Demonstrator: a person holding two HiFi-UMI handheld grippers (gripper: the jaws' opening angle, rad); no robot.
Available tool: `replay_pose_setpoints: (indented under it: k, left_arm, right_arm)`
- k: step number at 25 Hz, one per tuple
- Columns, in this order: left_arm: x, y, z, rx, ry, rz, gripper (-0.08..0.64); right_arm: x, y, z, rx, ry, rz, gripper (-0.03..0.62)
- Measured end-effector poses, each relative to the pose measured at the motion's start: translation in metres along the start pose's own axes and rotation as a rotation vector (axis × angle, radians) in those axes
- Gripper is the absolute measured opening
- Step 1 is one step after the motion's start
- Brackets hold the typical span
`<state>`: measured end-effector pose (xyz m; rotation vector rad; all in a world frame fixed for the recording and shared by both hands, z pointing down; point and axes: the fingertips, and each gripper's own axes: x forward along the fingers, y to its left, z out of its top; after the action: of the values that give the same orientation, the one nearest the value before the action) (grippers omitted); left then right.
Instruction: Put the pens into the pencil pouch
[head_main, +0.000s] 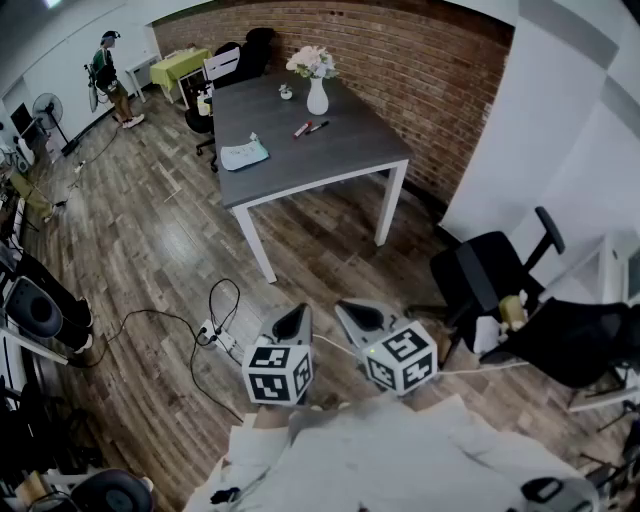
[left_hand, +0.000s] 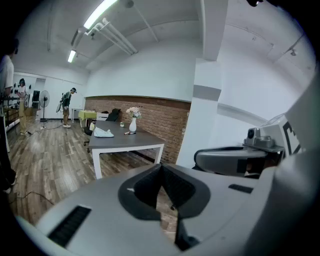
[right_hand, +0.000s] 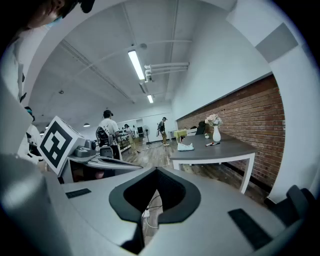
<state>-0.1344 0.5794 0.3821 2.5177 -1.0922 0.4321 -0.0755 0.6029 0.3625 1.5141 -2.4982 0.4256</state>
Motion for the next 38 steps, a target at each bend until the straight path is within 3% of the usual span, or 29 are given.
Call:
replay_pose_setpoints:
  k: [15,20,22,30,32,34,38]
  left_arm:
    - [0.010,-0.010,-0.013,-0.001,0.056,-0.025,0.008]
    - [0.008,-0.021,0.004,-0.014,-0.062,-0.093,0.008]
    - [0.008,-0.020,0.007,-0.019,-0.080,-0.085,0.008]
    - [0.012,-0.026,-0.012,-0.037,-0.034,-0.045,0.009]
    - [0.014,-0.031,-0.017,-0.037,-0.014,-0.041,0.011]
    - [0.016,-0.034,-0.022,-0.045,0.004,-0.044,0.047]
    - [0.024,-0.026,-0.026,-0.056,0.023,-0.035,0.100]
  right_arm:
    - [0.000,-0.003,-0.010,0.017,0.028,0.000,0.005]
    - [-0.005,0.000,0.000,0.067,-0.047,0.069,0.006]
    - [-0.006,-0.001,0.003,0.074,-0.067,0.087,0.006]
    - [-0.009,-0.014,-0.020,0.053,-0.006,0.021,0.009]
    - [-0.011,-0.018,-0.025,0.062,0.006,0.011,0.042]
    - [-0.012,-0.021,-0.028,0.075,0.016,0.004,0.084]
    - [-0.003,-0.025,-0.031,0.084,0.021,0.009,0.091]
